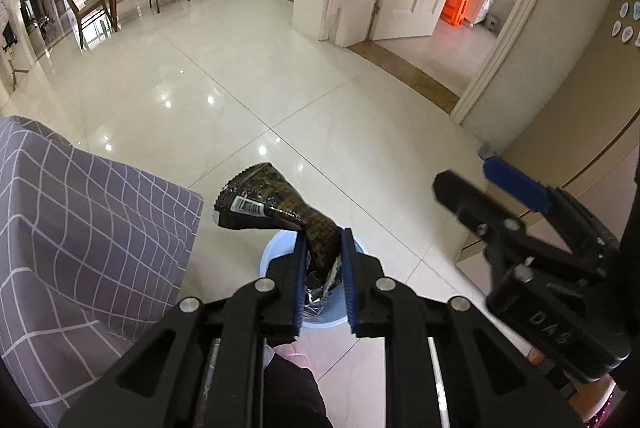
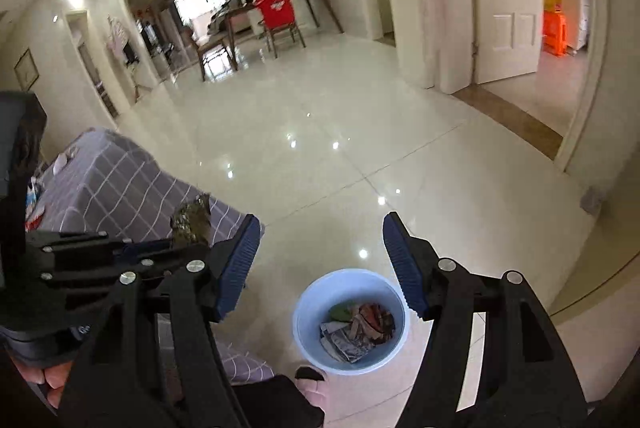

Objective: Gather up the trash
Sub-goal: 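Carry both wrappers over the blue bucket and open both tools to drop them, then grasp the clear red-edged wrapper with the left tool while the right tool grasps the red-white candy wrapper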

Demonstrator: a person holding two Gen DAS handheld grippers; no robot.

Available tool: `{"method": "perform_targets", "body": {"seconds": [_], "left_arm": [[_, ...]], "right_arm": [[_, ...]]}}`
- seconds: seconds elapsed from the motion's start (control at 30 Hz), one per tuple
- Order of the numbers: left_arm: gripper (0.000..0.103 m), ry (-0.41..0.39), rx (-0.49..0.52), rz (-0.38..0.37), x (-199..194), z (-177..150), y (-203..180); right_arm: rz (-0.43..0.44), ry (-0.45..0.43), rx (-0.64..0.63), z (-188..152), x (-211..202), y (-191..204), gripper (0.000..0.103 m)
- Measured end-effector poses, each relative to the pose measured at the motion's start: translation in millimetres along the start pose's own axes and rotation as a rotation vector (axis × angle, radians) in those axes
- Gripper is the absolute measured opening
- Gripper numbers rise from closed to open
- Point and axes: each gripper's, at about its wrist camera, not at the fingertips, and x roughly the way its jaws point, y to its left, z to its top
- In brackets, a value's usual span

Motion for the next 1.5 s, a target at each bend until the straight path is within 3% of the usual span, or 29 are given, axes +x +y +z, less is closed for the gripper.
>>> {"method": "perform_targets", "body": {"seconds": [0.37, 0.47, 0.53, 0.57, 0.67, 0.97, 1.13, 1.27, 1.43, 1.5], "left_arm": [[0.016, -0.002, 0.032, -0.030, 13.7, 14.5, -19.3], [0.022, -0.018, 0.030, -0.043, 13.5, 20.6, -23.9], [0.076, -0.035, 0.007, 0.000, 11.6, 23.2, -21.6], [0.080, -0.053, -0.018, 0.032, 9.0, 23.8, -17.3], [0.080, -0.052, -0.039, -0.015, 5.2, 22.3, -11.8], [0.080, -0.088, -0.033, 0.056, -24.5, 13.6, 2.9], [0.080, -0.112, -0.042, 0.109, -53.8, 4.5, 30.3], [0.080, -0.135, -0.064, 0.191, -82.1, -8.1, 63.9], [0.080, -0.194, -0.111, 0.393, -132.2, -31.1, 124.4], [0.080, -0.195, -0.162, 0.425, -148.5, -40.4, 153.2]], "right_arm": [[-0.045, -0.148, 0.097, 0.2, -28.9, -30.1, 0.070], [-0.048, -0.176, 0.125, -0.5, -35.7, -37.8, 0.070], [-0.052, -0.187, 0.143, -0.4, -39.2, -42.3, 0.072], [-0.050, -0.190, 0.153, 0.7, -40.6, -45.6, 0.072], [-0.049, -0.181, 0.156, 1.1, -41.8, -47.5, 0.072], [-0.011, -0.159, 0.122, 6.5, -42.1, -26.3, 0.072], [0.032, -0.130, 0.086, 11.6, -38.6, 2.1, 0.074], [0.092, -0.103, 0.030, 14.4, -33.0, 39.9, 0.074], [0.202, -0.065, -0.048, 14.8, -24.3, 101.1, 0.074], [0.246, -0.049, -0.074, 14.4, -21.5, 127.9, 0.074]]}}
